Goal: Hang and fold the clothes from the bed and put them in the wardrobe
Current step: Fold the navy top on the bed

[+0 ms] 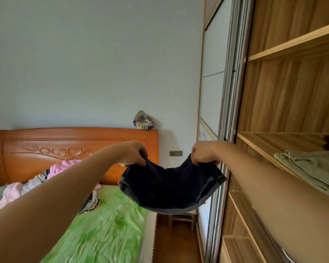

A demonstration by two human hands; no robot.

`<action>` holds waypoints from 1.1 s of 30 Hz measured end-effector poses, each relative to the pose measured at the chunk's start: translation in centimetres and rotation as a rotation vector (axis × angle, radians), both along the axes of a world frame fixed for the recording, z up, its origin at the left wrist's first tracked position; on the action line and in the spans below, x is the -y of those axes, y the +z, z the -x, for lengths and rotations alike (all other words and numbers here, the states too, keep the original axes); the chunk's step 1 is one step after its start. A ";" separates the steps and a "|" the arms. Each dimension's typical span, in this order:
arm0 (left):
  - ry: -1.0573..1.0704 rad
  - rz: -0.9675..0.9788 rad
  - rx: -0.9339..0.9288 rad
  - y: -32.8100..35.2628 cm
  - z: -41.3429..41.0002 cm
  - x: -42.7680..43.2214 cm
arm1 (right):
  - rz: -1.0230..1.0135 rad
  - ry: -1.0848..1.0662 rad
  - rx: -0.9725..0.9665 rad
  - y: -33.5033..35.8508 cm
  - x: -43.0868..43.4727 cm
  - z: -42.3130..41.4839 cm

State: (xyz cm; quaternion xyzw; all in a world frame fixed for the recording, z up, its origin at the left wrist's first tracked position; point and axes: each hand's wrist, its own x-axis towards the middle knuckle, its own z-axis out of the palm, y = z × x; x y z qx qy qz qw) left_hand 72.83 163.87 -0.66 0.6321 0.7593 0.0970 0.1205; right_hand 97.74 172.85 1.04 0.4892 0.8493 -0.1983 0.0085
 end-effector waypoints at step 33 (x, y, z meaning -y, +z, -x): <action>-1.146 -0.049 0.272 12.0 -31.2 -46.8 | -0.393 -1.267 0.049 10.1 -17.0 -26.8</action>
